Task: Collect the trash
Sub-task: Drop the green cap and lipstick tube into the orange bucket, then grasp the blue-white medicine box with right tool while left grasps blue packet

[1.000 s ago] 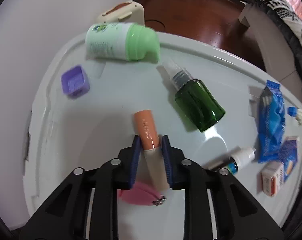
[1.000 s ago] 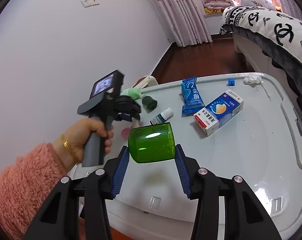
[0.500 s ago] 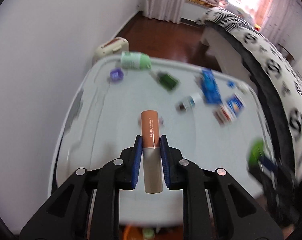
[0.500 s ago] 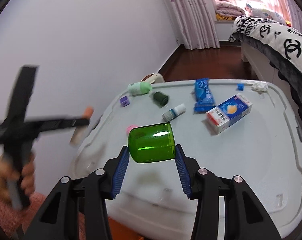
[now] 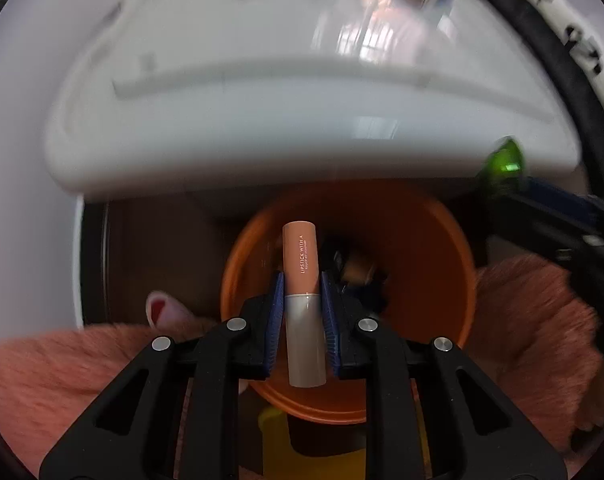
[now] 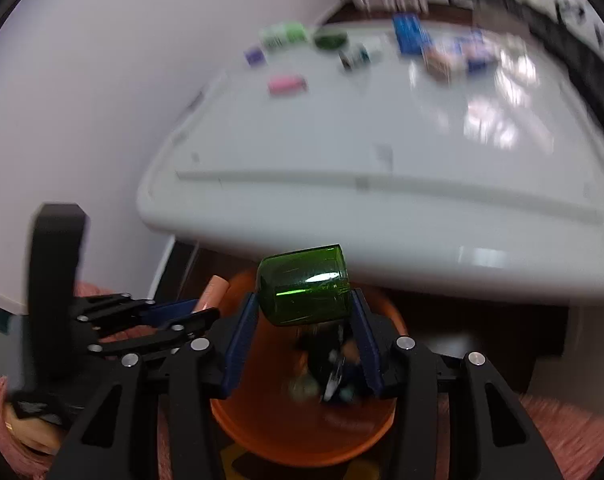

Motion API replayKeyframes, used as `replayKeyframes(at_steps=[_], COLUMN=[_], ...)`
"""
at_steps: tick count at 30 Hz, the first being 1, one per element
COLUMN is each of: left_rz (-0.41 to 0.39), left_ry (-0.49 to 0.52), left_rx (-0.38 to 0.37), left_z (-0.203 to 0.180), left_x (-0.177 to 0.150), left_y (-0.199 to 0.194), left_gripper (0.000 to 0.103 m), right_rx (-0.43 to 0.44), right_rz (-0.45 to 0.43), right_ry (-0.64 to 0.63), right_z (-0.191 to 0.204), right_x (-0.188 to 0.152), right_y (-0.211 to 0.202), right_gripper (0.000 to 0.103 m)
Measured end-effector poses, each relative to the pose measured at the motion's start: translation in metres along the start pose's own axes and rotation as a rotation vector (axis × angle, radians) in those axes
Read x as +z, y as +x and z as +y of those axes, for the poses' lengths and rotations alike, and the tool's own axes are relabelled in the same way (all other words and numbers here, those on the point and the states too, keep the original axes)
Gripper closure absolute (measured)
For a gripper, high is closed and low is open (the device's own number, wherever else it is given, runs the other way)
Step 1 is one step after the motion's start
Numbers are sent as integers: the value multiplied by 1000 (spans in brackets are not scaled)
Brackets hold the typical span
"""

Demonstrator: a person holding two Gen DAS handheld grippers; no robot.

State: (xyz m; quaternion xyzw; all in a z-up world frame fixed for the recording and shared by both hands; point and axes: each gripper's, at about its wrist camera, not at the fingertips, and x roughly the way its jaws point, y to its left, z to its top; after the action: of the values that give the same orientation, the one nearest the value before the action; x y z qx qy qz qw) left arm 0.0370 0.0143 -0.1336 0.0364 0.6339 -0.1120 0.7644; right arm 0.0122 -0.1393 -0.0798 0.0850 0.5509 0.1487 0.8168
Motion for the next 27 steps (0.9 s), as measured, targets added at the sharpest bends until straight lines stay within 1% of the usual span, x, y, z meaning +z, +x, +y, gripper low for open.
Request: replayKeyframes(at_steps=[1, 2, 3, 4, 5, 6, 7, 8, 10, 12, 15, 18, 21, 25, 27], left_rz=[42, 80, 118, 166, 188, 197, 198, 196, 174, 155, 128, 115, 81, -24, -78], left_ry=[-6, -19, -24, -13, 1, 17, 35, 40, 31, 24, 16, 7, -9, -21, -20], left_rx=[7, 5, 0, -2, 9, 30, 55, 58, 51, 54, 66, 64, 57, 54, 56], left_z=[2, 4, 4, 3, 1, -1, -3, -3, -1, 2, 3, 7, 7, 7, 7], left_x=[-5, -9, -12, -16, -18, -20, -21, -20, -23, -22, -19, -15, -12, 5, 18], left_y=[15, 27, 37, 48, 54, 58, 60, 59, 54, 49, 43, 39, 27, -9, -26], left_gripper=[84, 79, 73, 55, 41, 39, 38, 35, 31, 31, 31, 31, 31, 31, 31], right_rx=[-11, -23, -29, -33, -47, -63, -75, -73, -60, -70, -71, -76, -77, -54, -56], right_rz=[18, 57, 97, 118, 145, 167, 189, 202, 187, 160, 144, 129, 102, 40, -19], right_ry=[3, 5, 21, 37, 61, 75, 89, 110, 136, 141, 143, 136, 127, 144, 144], right_z=[-2, -4, -8, -11, -16, -19, -23, -27, -32, -35, -34, -33, -32, -36, -39], right_x=[-4, -9, -13, -16, -21, -23, -25, -26, -25, -24, -24, -18, -12, 6, 23], right_y=[6, 17, 28, 34, 43, 49, 54, 57, 54, 49, 45, 44, 35, 12, -7], right_gripper=[55, 54, 41, 31, 31, 31, 31, 31, 29, 27, 27, 27, 27, 27, 27])
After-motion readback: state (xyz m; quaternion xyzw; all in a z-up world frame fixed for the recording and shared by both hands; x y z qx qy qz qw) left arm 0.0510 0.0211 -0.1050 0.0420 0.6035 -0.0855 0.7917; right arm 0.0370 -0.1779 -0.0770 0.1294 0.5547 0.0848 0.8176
